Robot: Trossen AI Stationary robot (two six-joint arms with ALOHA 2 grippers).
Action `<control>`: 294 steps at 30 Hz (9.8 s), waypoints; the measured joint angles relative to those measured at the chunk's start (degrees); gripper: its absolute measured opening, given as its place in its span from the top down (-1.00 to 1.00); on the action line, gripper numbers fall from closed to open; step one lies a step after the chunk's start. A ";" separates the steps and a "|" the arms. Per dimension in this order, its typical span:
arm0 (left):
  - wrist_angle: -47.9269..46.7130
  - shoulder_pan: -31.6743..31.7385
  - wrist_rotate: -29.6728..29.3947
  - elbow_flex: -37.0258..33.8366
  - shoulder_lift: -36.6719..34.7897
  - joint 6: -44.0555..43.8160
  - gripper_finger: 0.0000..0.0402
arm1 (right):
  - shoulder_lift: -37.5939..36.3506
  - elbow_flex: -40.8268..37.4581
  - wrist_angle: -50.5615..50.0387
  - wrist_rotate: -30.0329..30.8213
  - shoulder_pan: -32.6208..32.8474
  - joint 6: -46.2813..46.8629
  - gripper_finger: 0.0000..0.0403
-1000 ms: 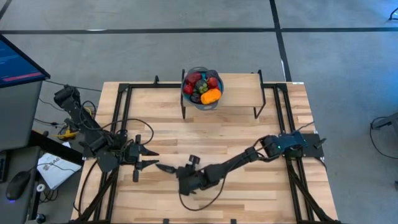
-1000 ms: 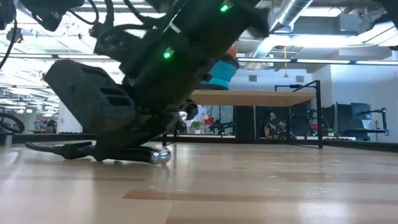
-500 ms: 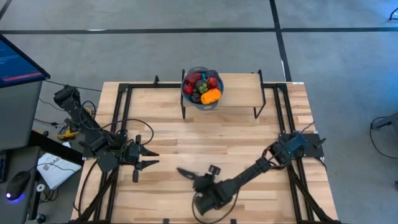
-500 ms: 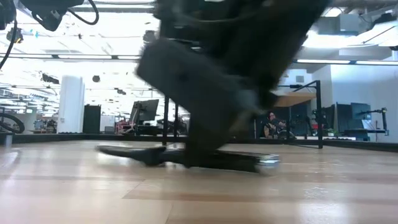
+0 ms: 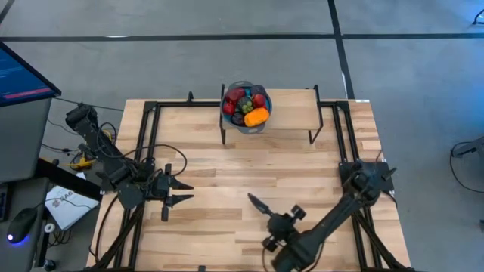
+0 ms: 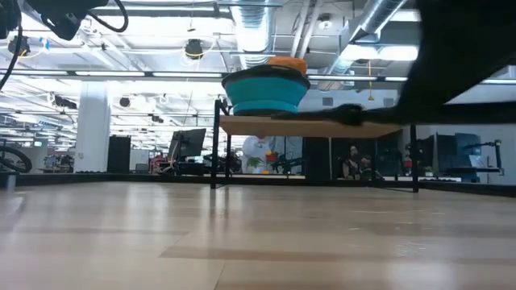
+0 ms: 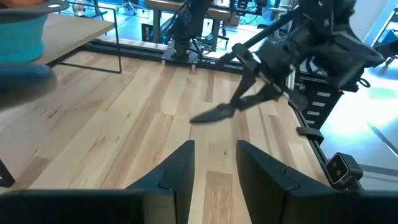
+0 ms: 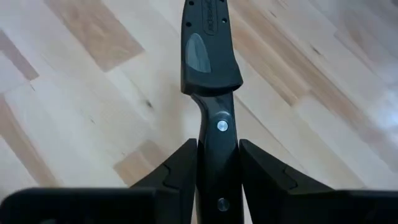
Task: Pick & Place Fruit
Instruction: Put the black table knife on the shelf to the right of the blue strainer bowl, then return to Home Position
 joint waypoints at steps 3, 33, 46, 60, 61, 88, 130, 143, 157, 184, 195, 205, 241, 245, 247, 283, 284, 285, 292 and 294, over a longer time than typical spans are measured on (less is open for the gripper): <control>0.18 0.00 0.01 0.00 0.02 -0.02 0.44 | -4.47 -6.22 2.26 0.28 1.55 6.33 0.51; 1.99 0.00 -0.03 -0.02 0.02 0.00 0.44 | -47.41 -29.15 20.29 -13.37 -60.62 -40.22 0.51; 3.25 0.00 -0.04 -0.04 0.02 -0.02 0.44 | -40.93 -29.24 21.24 -15.55 -66.33 -40.52 0.33; 3.72 0.00 -0.04 -0.04 0.02 -0.07 0.44 | -41.56 -29.19 26.28 -15.50 -65.72 -45.55 -0.24; 3.77 0.00 -0.04 -0.04 0.02 -0.07 0.44 | -41.69 -29.19 26.93 -15.50 -65.52 -46.41 -0.28; 5.69 0.02 -8.07 -0.04 -5.54 6.38 0.44 | -76.13 -43.14 32.22 -26.15 -26.34 -56.86 -0.28; 4.38 18.99 9.62 -16.26 -47.61 29.82 0.98 | -121.48 -98.03 75.30 -75.49 -63.18 -71.38 0.96; 17.03 23.84 20.25 -26.50 -48.13 29.52 0.98 | -120.90 -98.02 74.85 -75.33 -63.16 -71.37 0.96; 16.96 42.99 42.15 -27.78 -43.09 27.06 0.98 | -120.90 -98.01 74.75 -75.33 -63.16 -71.37 0.96; 4.21 43.87 44.14 -27.76 -48.13 30.32 0.96 | -120.89 -98.00 74.72 -75.32 -63.14 -71.36 0.96; 2.90 48.75 52.76 -27.76 -48.13 29.81 0.96 | -120.88 -98.00 74.72 -75.31 -63.14 -71.36 0.96; 2.78 48.57 52.68 -27.76 -48.15 29.99 0.96 | -120.88 -98.00 74.72 -75.31 -63.14 -71.38 0.96; 6.05 48.57 52.81 -27.82 -47.63 30.97 0.96 | -120.88 -98.04 76.14 -72.45 -64.31 -79.57 0.97; 6.17 48.57 52.85 -27.82 -47.63 30.97 0.96 | -124.81 -98.51 76.29 -71.83 -63.64 -88.44 0.99; 6.19 48.57 52.84 -27.82 -47.63 30.97 0.96 | -126.44 -98.30 76.41 -69.52 -61.87 -93.06 0.99; 7.49 48.54 52.88 -27.82 -39.80 30.97 0.96 | -125.97 -98.87 73.24 -42.88 -46.17 -89.37 1.00; 7.50 48.54 52.88 -27.82 -39.71 30.96 0.96 | -125.89 -98.87 73.24 -42.88 -46.17 -89.38 1.00; 7.46 48.54 52.88 -27.82 -39.67 30.97 0.96 | -125.91 -98.87 73.24 -42.88 -46.17 -89.38 1.00; 7.89 48.54 52.88 -27.82 -39.69 30.96 0.96 | -125.91 -98.87 73.24 -42.88 -46.17 -89.37 1.00; 7.97 48.54 52.88 -27.82 -39.69 30.97 0.96 | -125.91 -98.87 73.24 -42.88 -46.17 -89.37 1.00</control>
